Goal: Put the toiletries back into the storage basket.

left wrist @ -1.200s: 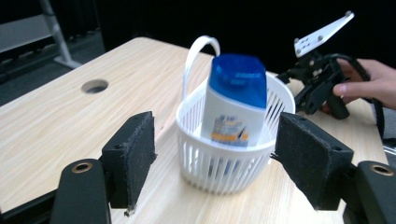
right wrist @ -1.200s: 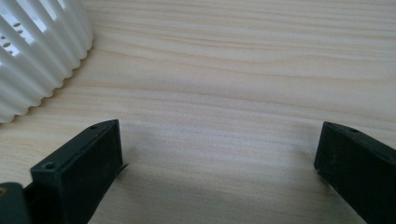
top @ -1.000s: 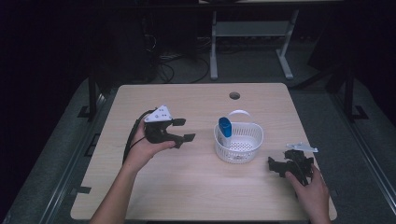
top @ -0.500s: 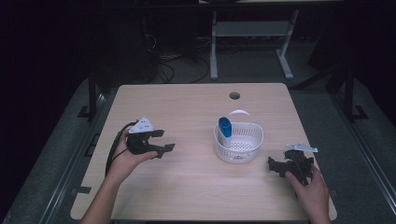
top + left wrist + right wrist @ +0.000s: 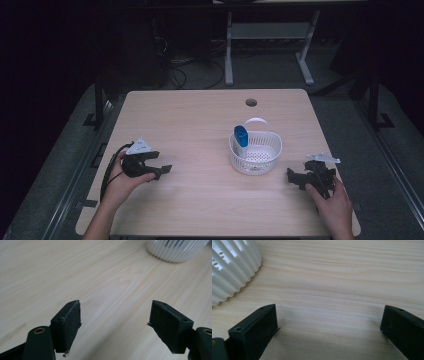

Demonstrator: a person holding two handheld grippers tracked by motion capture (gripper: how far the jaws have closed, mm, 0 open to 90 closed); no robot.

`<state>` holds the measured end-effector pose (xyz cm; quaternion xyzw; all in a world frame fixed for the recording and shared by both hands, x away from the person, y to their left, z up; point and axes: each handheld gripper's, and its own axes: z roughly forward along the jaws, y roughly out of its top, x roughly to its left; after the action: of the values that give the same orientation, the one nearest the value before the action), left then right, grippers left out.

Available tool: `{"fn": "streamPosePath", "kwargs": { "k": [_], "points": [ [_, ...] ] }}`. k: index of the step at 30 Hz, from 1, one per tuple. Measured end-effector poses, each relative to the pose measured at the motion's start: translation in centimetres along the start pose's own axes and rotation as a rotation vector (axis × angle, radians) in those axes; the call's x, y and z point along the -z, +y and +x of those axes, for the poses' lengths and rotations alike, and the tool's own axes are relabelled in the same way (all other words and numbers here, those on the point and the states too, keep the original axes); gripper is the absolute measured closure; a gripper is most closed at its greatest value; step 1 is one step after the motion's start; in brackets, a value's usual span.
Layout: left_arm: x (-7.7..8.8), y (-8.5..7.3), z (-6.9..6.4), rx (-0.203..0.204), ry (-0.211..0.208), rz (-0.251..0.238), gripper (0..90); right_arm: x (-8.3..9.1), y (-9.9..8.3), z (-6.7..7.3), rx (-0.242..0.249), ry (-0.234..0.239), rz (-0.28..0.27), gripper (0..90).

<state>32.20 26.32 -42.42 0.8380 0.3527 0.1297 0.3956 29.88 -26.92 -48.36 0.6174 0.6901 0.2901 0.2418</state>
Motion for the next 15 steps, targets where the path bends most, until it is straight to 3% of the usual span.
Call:
{"fn": "streamPosePath", "kwargs": {
  "k": [6,9,15],
  "points": [
    [0.3,-1.5,0.5,0.012,0.055,0.047,22.8,0.0,0.0,0.0,0.0,0.0,0.0,0.4],
    [0.4,-2.4,0.7,0.026,0.063,0.045,22.3,0.0,0.0,0.0,-0.001,0.0,0.0,0.4],
    [-0.5,-3.9,1.0,0.037,0.085,0.1,20.5,0.0,0.0,0.0,0.0,0.0,0.0,0.4]
  ]
}}
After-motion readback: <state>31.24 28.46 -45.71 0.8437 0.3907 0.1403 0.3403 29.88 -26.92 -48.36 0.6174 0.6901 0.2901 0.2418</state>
